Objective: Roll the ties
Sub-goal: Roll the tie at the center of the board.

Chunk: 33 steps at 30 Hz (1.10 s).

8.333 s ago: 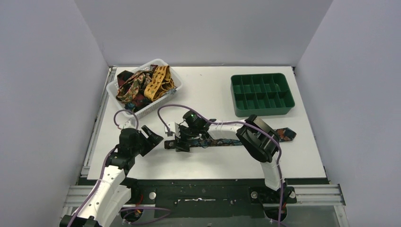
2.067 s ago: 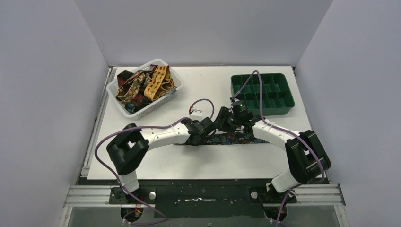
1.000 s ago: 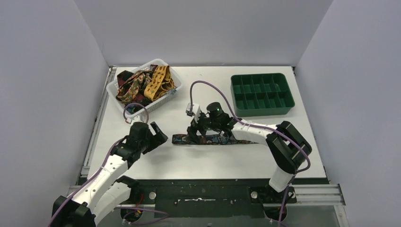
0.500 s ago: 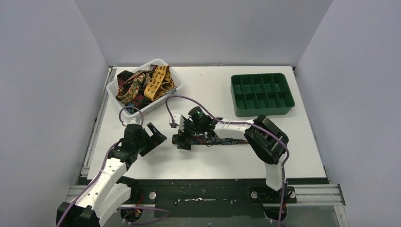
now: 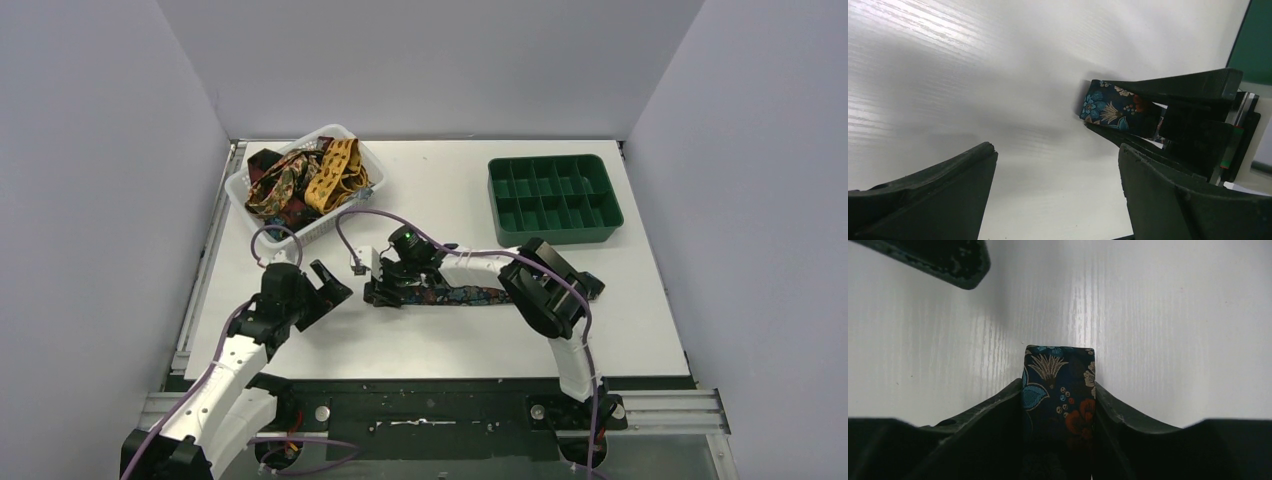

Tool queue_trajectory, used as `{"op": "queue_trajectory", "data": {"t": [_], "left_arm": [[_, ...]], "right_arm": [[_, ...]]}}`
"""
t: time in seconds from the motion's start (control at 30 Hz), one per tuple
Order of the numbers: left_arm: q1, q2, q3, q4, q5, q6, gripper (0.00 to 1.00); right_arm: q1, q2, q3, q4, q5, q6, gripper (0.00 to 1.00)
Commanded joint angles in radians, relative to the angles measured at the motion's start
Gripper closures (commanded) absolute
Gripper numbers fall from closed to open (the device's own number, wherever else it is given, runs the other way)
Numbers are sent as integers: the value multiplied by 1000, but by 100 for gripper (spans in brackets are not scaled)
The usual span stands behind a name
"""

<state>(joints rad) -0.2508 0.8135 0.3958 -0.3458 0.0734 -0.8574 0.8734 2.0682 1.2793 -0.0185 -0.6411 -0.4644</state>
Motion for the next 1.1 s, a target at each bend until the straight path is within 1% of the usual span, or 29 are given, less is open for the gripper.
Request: {"op": "queue_trajectory", "data": {"t": [0.0, 0.17, 0.37, 0.43, 0.47, 0.5, 0.53, 0.57, 0.63, 0.73, 0.77, 0.87, 0.9, 0.97, 1.0, 1.07], "left_arm": [[10, -31, -17, 38, 8, -1, 11], [14, -58, -34, 20, -2, -16, 11], [19, -119, -39, -42, -58, -52, 11], [21, -143, -42, -52, -65, -58, 10], [22, -151, -44, -54, -66, -64, 11], [22, -159, -45, -54, -66, -68, 10], [23, -164, -46, -56, -66, -71, 10], [22, -171, -47, -56, -66, -75, 10], [23, -177, -49, -55, -66, -78, 10], [24, -175, -43, -52, -66, -77, 10], [26, -173, -37, -52, -66, -75, 10], [28, -157, -33, -27, -38, -48, 9], [28, -149, -29, -25, -32, -44, 9], [31, -135, -22, -24, -28, -42, 8], [31, -132, -20, -22, -24, -41, 8], [32, -134, -20, -22, -21, -41, 7]], "right_arm": [[27, 6, -7, -98, -11, -94, 59], [83, 13, 7, -95, -28, -81, 62], [119, 59, 70, -81, -28, -63, 64], [119, 60, 93, -95, -28, -68, 58], [119, 54, 103, -108, -29, -78, 51], [118, 43, 107, -114, -31, -82, 40], [119, 27, 105, -115, -30, -83, 31], [120, 7, 98, -107, -30, -76, 26], [119, -49, 69, -73, -36, -55, 19], [120, -164, -11, 40, -9, 11, 8], [118, -217, -44, 81, 15, 37, 1], [111, -330, -144, 181, 82, 86, 0], [107, -368, -194, 254, 111, 110, 0], [99, -451, -275, 324, 181, 178, 0], [93, -491, -311, 355, 237, 234, 0], [75, -566, -390, 403, 373, 469, 0]]}}
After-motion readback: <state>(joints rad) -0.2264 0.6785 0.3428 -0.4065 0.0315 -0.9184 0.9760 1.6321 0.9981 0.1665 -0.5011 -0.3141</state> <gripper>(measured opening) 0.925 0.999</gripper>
